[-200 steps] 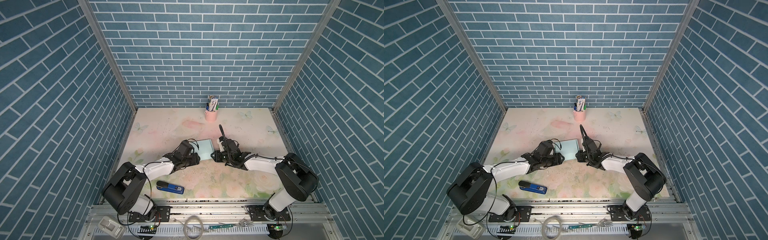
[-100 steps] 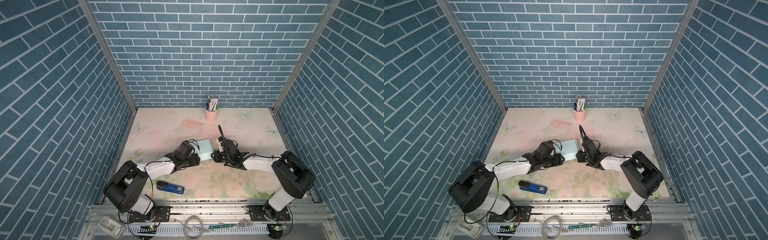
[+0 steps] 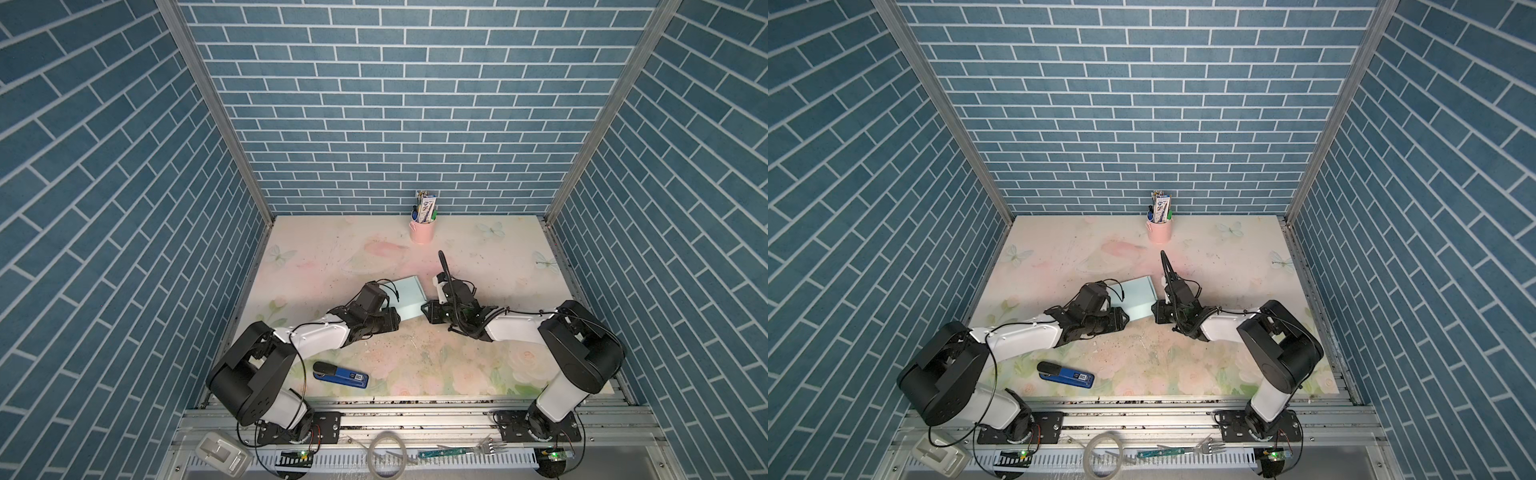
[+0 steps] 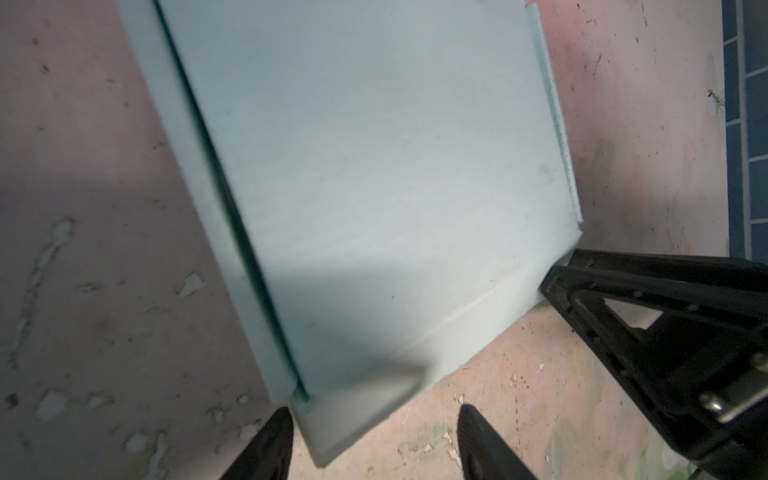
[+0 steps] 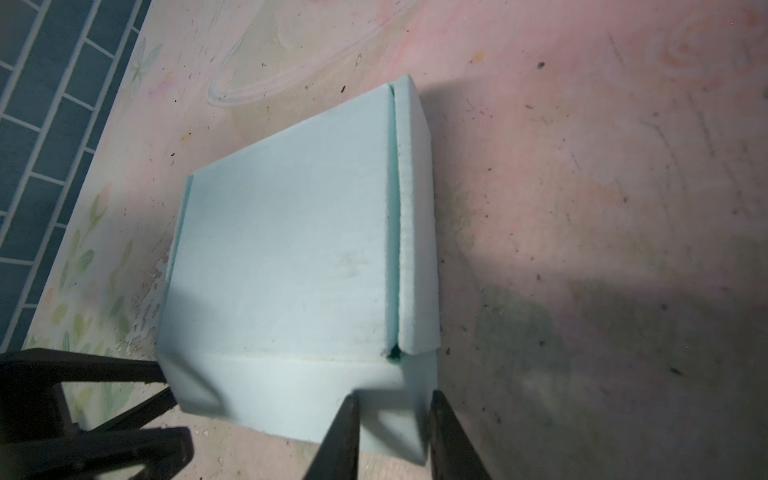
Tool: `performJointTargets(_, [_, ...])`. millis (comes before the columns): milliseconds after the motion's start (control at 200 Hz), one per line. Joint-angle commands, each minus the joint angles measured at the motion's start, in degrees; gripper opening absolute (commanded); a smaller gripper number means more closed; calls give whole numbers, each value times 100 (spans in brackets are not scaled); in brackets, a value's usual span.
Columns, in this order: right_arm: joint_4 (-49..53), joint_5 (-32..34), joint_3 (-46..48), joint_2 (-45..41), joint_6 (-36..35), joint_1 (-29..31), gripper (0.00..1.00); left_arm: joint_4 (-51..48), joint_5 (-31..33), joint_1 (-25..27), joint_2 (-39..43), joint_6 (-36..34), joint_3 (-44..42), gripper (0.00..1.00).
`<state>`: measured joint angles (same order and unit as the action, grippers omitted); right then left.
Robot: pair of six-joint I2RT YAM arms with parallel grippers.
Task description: Fold the paper box
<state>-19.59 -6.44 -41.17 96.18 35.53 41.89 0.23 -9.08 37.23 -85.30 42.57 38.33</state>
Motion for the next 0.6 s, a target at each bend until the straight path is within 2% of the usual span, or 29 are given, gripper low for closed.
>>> performJointTargets(0, [-172,-29,69,118,-143,-80,30,-188,64,-66,-6,-115,24,65])
performJointTargets(595, [-196,-171,-140,363,-257,-322,29,-636,87,-509,687,-320,-62,65])
